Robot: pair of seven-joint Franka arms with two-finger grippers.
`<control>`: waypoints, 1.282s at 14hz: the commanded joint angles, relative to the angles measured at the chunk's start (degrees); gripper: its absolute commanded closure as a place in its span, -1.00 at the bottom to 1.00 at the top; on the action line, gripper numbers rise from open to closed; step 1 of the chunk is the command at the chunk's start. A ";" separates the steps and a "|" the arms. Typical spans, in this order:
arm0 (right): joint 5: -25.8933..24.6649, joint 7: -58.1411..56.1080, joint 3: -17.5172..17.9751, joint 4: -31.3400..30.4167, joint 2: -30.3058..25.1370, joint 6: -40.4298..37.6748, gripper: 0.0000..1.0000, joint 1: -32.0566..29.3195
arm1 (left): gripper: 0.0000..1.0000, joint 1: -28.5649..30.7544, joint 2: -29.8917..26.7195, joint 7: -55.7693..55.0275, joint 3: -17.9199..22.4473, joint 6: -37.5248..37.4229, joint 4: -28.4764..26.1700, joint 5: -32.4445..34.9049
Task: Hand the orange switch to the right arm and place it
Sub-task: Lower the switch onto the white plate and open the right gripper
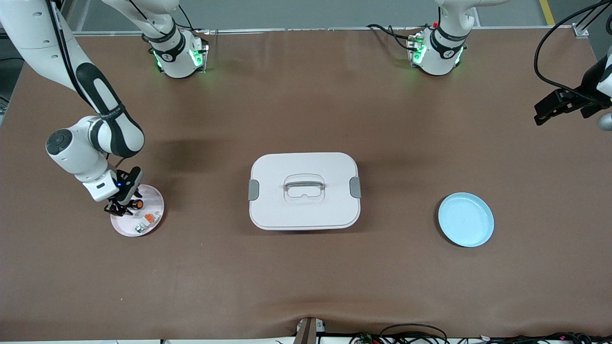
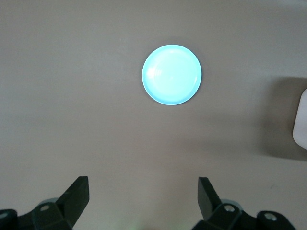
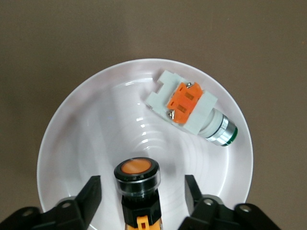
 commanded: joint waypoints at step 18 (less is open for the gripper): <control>4.24 31.30 -0.40 11.91 -11.59 -38.99 -1.00 -3.98 | -1.00 0.35 -1.15 1.70 0.12 0.24 0.16 0.23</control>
